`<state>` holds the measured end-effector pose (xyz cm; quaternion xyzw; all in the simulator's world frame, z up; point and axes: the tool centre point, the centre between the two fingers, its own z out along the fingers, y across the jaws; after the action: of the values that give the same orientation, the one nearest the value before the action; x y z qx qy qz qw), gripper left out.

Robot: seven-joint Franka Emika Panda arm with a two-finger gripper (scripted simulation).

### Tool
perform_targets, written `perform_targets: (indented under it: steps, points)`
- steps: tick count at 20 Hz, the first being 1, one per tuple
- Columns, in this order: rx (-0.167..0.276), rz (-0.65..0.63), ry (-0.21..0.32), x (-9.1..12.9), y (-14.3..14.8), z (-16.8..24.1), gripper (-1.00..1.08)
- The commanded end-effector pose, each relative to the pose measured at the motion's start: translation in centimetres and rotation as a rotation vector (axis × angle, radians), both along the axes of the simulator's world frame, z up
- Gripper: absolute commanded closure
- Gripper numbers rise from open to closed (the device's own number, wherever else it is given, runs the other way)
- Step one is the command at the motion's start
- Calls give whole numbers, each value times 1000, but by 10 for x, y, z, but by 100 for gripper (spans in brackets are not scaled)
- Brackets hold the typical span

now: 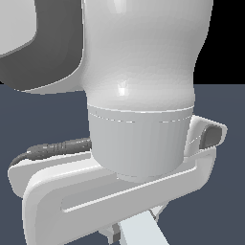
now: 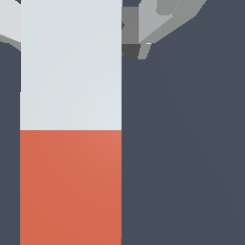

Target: Insert the peg into the horizontal hole in a box.

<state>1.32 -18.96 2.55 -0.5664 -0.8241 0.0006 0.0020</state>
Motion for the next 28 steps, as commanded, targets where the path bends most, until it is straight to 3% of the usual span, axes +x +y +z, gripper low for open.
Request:
perform_targets:
  steps: [1, 15, 28]
  points:
    - [-1, -21, -4, -3, 10, 6, 108]
    - [-1, -218, -4, -32, 104, 44, 108]
    - [-1, -396, -4, -39, 195, 80, 108]
